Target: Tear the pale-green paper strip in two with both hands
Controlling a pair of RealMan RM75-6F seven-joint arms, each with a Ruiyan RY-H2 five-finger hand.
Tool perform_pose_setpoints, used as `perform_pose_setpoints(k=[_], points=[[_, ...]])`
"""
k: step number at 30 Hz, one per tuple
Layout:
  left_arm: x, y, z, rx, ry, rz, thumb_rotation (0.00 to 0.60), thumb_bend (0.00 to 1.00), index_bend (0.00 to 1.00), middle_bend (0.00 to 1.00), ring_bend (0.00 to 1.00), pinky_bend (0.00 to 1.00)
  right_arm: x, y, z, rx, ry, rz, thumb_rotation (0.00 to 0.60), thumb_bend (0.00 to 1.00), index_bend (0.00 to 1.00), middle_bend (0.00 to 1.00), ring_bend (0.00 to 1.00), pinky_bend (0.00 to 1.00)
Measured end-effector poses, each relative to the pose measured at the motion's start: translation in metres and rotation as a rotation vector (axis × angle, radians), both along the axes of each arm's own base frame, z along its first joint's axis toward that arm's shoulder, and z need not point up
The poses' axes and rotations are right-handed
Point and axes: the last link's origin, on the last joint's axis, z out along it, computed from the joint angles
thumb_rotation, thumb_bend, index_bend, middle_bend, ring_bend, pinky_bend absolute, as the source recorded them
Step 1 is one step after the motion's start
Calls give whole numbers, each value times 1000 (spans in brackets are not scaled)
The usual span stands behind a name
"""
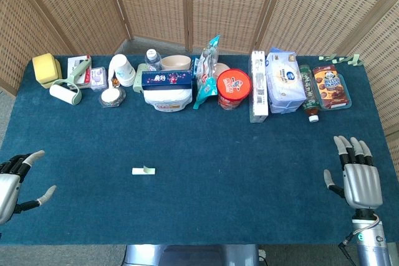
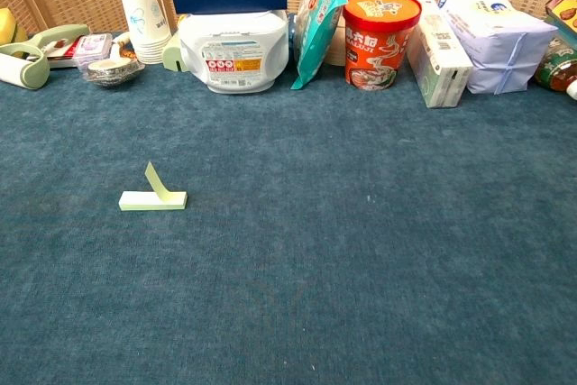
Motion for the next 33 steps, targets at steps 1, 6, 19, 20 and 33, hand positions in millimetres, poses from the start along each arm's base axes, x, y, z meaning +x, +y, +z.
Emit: perform_pose_setpoints(k=[1, 6, 19, 20, 33], points=[[0, 0, 0, -2, -1, 1, 300, 222, 168, 252, 210, 290, 0, 0, -1, 3, -2, -1, 519, 427, 0, 100, 0, 0], [-1, 1, -1, -10, -7, 4, 301, 222, 168, 254, 211, 290, 0, -1, -1, 5, -7, 3, 519, 427, 0, 100, 0, 0], [3, 12, 0, -47, 10, -10, 301, 222, 168, 277, 231, 290, -1, -1, -3, 17, -24, -7, 519, 427, 0, 107, 0, 0], [3, 13, 0, -53, 12, -11, 300, 222, 167, 281, 234, 290, -1, -1, -3, 17, -23, -5, 519, 428, 0, 107, 0, 0], [17, 40, -12, -153, 0, -72, 321, 222, 168, 343, 319, 360, 5, -2, -1, 19, -29, 3, 519, 427, 0, 135, 0, 0]])
